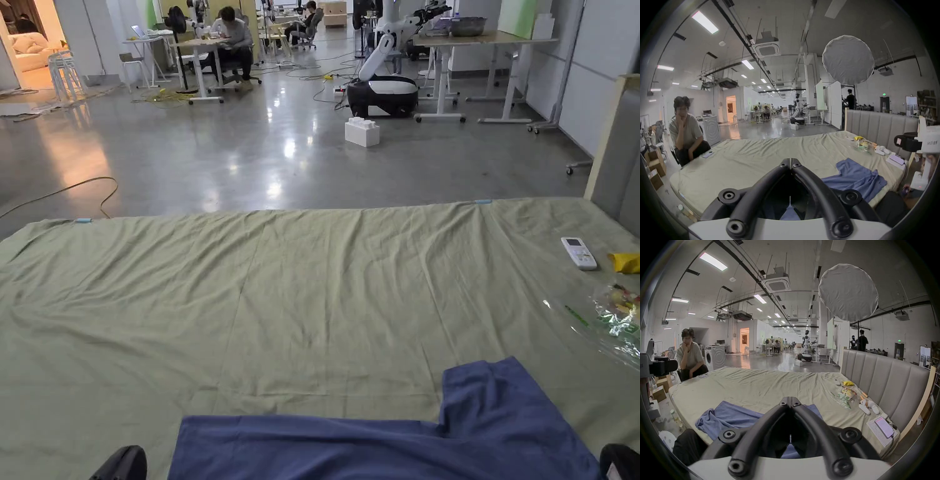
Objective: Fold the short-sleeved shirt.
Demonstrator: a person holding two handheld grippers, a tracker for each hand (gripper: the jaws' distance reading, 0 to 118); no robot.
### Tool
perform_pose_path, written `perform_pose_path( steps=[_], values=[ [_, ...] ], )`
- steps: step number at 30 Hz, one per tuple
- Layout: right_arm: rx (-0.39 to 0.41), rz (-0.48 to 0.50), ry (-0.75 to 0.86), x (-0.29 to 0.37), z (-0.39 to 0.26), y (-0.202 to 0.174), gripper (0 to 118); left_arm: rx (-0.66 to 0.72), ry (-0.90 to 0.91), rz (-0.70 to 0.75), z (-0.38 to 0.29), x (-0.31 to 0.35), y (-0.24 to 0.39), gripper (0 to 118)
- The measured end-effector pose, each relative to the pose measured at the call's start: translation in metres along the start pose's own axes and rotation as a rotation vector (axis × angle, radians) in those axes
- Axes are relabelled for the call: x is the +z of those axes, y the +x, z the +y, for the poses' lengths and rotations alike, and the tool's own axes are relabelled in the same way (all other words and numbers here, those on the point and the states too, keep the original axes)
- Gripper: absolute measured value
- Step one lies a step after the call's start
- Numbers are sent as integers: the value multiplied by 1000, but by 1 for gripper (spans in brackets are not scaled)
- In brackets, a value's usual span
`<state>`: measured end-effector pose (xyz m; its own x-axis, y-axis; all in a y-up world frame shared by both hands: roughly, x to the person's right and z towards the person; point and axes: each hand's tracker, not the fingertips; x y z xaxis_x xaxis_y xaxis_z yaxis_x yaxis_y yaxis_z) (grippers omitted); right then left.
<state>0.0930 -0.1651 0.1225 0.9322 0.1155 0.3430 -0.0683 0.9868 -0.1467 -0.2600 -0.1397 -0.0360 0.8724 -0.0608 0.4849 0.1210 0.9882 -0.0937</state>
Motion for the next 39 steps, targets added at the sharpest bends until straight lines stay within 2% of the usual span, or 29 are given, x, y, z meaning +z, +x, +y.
perform_pose_path(
  steps=[1, 3, 4, 7, 10, 16, 17, 18, 20, 21, 24, 25, 27, 28, 29, 30, 32, 35, 37, 39],
  values=[
    [-79, 12, -84, -4, -7, -1, 0, 3, -7, -7, 2, -2, -2, 0],
    [-19, 15, -25, -6, -1, -2, 0, 7, 0, 8, 3, -4, -4, 0],
    [-55, 14, -58, -8, -4, -2, 0, 11, -2, 6, 5, -6, -4, 0],
    [-50, 17, -53, -13, -4, 0, 0, 32, -12, 3, 5, -16, -12, 0],
    [-79, 35, -80, -19, -11, 3, 0, 56, -32, -14, -2, -35, -24, 0],
    [-117, 21, -177, -25, -36, 11, 0, 170, -207, -17, -38, -128, -59, 0],
    [-123, 19, -195, -27, -40, 13, 0, 170, -247, -19, -48, -153, -66, 5],
    [-123, 14, -210, -29, -44, 15, 0, 148, -296, -15, -58, -179, -71, 18],
    [-131, 8, -236, -32, -50, 18, 0, 80, -453, 4, -82, -233, -79, 56],
    [-141, 6, -253, -34, -53, 21, 0, 95, -536, -25, -94, -260, -84, 62],
    [-163, -4, -285, -38, -59, 27, 0, 248, -715, -60, -129, -324, -98, 61],
    [-167, -7, -297, -39, -60, 29, 0, 239, -759, -42, -141, -341, -97, 61],
    [-163, -19, -311, -39, -61, 33, 0, 134, -830, 26, -158, -367, -92, 61],
    [-160, -24, -315, -38, -62, 35, 0, 78, -856, 2, -164, -374, -87, 61],
    [-159, -31, -323, -39, -63, 37, 0, 89, -875, -11, -168, -382, -84, 60],
    [-157, -39, -333, -39, -64, 39, 0, 113, -899, -29, -172, -389, -85, 56],
    [-152, -48, -357, -42, -68, 43, 0, 158, -958, 17, -182, -402, -87, 33],
    [-157, -57, -374, -47, -74, 48, 0, 155, -938, -2, -176, -403, -83, 15],
    [-169, -46, -389, -57, -76, 53, 0, 78, -971, -27, -177, -406, -76, 10],
    [-160, -33, -400, -79, -76, 62, 0, 56, -997, -13, -180, -412, -68, 9]
  ],
)
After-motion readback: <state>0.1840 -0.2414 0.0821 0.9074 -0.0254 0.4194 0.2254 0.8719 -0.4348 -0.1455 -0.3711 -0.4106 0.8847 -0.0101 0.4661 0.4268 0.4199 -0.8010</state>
